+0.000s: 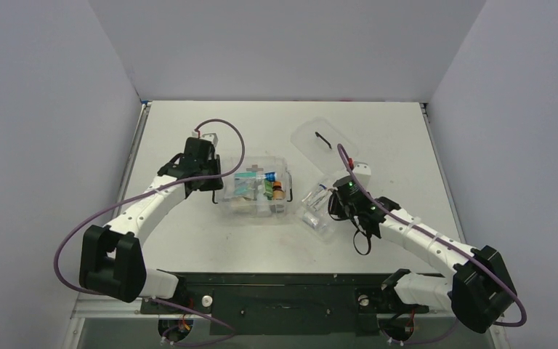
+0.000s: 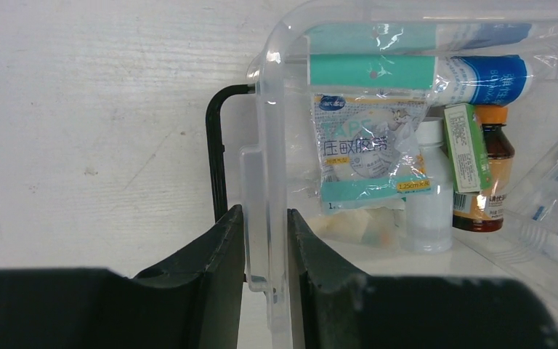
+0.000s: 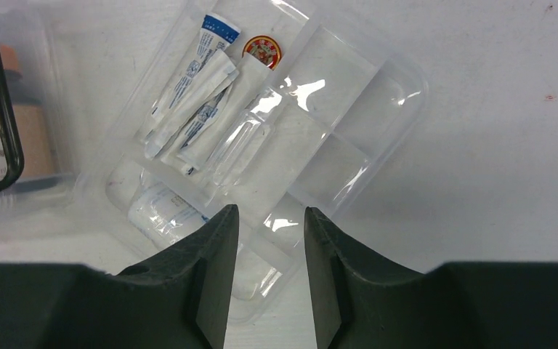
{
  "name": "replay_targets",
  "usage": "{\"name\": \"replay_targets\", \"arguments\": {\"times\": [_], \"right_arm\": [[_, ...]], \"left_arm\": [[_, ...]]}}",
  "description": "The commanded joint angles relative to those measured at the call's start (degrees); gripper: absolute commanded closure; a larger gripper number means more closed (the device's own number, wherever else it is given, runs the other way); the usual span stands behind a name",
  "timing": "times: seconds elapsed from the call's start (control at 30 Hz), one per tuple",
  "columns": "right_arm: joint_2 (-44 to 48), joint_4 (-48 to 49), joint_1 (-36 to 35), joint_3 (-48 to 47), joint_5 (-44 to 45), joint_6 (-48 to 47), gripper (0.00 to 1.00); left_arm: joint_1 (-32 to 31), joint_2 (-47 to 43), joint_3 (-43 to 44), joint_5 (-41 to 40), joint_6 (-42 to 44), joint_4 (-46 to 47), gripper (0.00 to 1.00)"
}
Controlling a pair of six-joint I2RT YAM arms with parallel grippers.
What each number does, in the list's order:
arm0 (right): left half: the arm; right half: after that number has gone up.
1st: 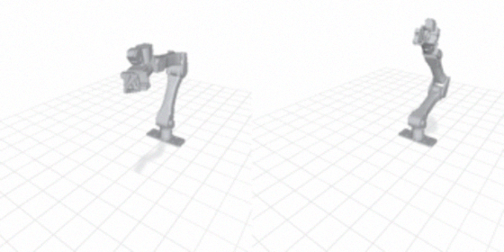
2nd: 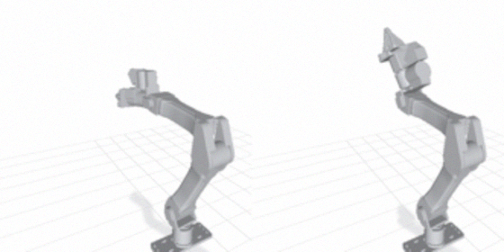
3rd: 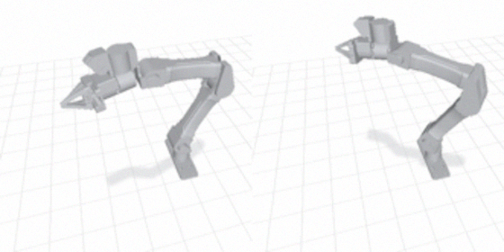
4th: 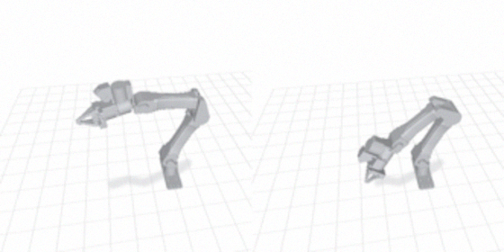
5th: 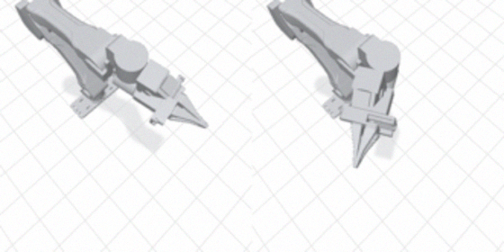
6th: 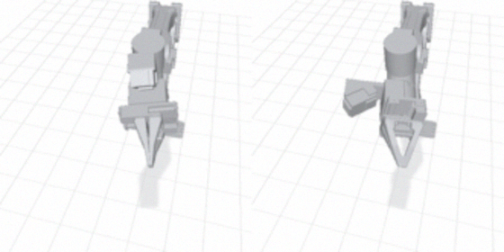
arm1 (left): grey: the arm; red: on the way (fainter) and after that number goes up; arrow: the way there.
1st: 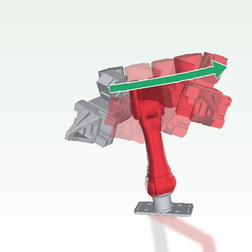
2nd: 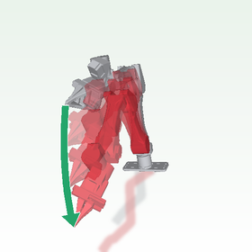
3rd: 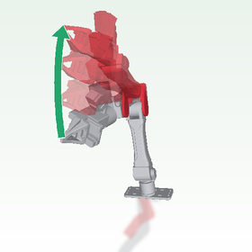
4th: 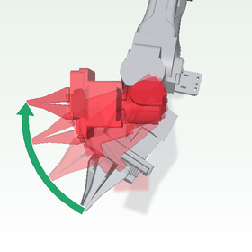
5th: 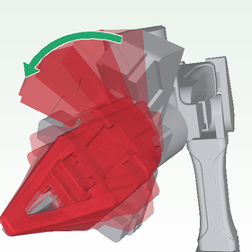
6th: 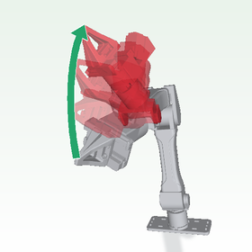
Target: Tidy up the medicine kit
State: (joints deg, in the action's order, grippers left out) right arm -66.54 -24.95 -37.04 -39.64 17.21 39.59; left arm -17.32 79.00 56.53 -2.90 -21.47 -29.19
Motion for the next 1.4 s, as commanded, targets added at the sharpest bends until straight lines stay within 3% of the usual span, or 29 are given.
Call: {"name": "replay_targets", "arguments": {"times": [0.0, 0.3, 1.03, 1.37], "right_arm": [[-0.8, 1.1, 2.7, -1.9, -2.2, 2.3, 0.65], [-5.2, 2.9, 3.1, -4.1, -2.7, 5.8, 0.72], [-18.2, 3.8, 0.9, -9.3, 2.3, 16.6, 0.65], [-23.2, 1.5, 0.2, -12.6, 4.4, 19.7, 0.70]], "left_arm": [[-0.9, -0.2, 3.4, 0.6, 6.4, -1.5, 1.00], [-0.9, -0.4, 1.4, 0.7, 6.1, 0.7, 1.00], [-0.9, -4.5, -0.1, 1.6, 2.0, -0.1, 1.00], [-0.9, -6.4, -0.4, 2.0, 1.2, -0.5, 1.00]]}}
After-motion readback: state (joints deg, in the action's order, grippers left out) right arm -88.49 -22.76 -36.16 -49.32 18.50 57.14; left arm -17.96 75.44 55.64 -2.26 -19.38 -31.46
